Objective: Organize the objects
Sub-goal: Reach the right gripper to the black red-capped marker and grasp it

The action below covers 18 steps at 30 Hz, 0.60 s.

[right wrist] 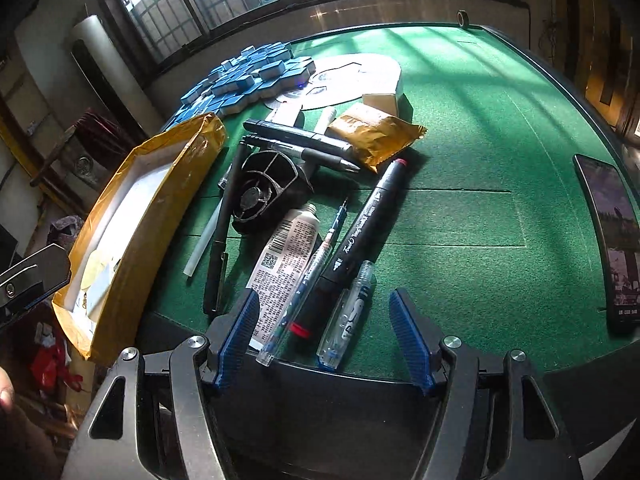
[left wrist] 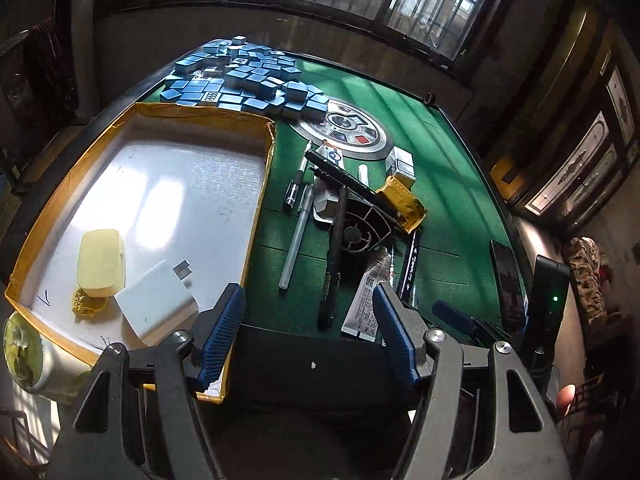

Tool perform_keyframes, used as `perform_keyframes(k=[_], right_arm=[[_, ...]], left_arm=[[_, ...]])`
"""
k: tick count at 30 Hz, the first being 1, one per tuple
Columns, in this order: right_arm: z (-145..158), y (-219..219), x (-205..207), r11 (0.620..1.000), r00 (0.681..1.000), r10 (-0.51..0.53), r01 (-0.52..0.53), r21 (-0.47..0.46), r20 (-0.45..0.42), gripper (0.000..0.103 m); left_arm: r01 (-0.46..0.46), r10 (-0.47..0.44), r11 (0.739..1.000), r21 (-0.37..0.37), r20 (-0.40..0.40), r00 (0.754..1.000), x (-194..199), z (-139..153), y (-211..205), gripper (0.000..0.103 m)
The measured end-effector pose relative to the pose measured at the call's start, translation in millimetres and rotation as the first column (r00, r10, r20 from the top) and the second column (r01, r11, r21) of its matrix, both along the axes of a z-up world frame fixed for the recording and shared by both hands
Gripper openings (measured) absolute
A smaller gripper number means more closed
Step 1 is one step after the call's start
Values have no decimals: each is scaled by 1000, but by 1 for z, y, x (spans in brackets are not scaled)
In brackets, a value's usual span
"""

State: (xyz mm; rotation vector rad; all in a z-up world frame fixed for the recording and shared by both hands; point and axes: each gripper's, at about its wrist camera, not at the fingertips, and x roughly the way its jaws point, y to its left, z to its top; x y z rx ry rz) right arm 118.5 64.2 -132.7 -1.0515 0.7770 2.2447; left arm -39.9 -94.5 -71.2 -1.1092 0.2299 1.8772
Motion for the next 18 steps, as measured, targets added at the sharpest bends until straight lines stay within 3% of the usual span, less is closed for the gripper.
perform_keyframes(k=[10,18], right_arm=[[-12,5,9,998,999,-40,40,-45,-3,62],[-13,6,12,998,1000,-2,1,-70,-15,64]], left_arm=[[21,-21,1000,-14,-3,1000,12,-2,-1,66],[42,-42,999,-13,6,999,18,-4,6,66]])
